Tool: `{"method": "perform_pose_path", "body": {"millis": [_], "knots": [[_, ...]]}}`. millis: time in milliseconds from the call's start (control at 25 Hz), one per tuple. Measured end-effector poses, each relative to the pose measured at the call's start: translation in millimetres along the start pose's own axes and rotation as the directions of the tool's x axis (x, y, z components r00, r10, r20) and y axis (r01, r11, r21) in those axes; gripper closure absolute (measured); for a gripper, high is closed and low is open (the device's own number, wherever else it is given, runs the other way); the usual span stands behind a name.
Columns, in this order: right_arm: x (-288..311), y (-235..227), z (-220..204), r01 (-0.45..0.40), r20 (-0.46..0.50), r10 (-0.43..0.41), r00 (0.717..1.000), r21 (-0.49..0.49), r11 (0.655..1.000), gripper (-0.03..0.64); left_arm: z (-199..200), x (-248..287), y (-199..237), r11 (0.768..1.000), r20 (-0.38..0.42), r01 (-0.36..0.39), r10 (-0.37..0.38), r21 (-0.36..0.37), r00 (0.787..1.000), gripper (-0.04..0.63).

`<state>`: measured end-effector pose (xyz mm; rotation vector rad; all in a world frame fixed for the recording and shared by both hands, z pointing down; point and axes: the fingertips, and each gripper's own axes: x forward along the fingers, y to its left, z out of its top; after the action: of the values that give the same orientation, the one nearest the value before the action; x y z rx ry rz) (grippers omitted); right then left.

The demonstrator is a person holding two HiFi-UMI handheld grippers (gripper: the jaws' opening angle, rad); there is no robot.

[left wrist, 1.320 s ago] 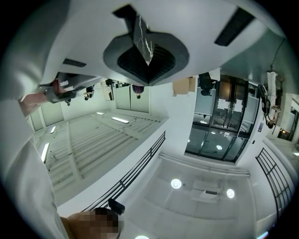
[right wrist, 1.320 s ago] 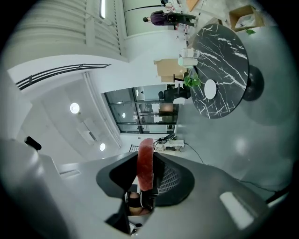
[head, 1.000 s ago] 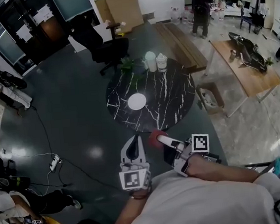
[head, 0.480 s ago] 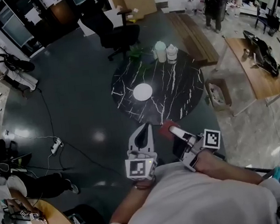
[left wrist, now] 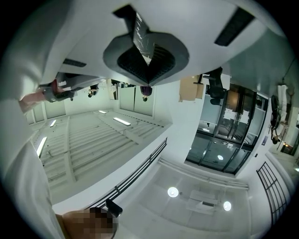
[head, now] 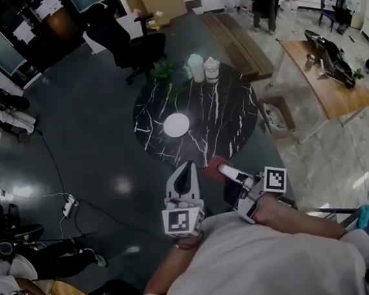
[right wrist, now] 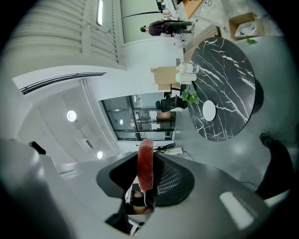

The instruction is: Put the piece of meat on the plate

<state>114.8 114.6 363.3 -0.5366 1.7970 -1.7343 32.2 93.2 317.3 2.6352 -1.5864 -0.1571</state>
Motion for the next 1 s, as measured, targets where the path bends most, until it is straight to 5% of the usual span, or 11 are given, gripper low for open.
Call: {"method": "perform_pose_path", "body": {"millis": [320, 1000], "knots": [[28.3, -12.2, 23.3, 0.011, 0.053, -0.011, 0.999, 0.0, 1.0, 0.524, -9.1, 31.8, 26.3, 0.999, -0.002, 0.049, -0.049, -0.021, 0.999, 0.589], [178.9, -31.7, 70.8, 0.038, 0.12, -0.034, 0.992, -0.03, 0.999, 0.525, -6.7, 115.0, 167.4, 0.992, -0.027, 0.115, -0.116, -0.054, 0.993, 0.588]]}}
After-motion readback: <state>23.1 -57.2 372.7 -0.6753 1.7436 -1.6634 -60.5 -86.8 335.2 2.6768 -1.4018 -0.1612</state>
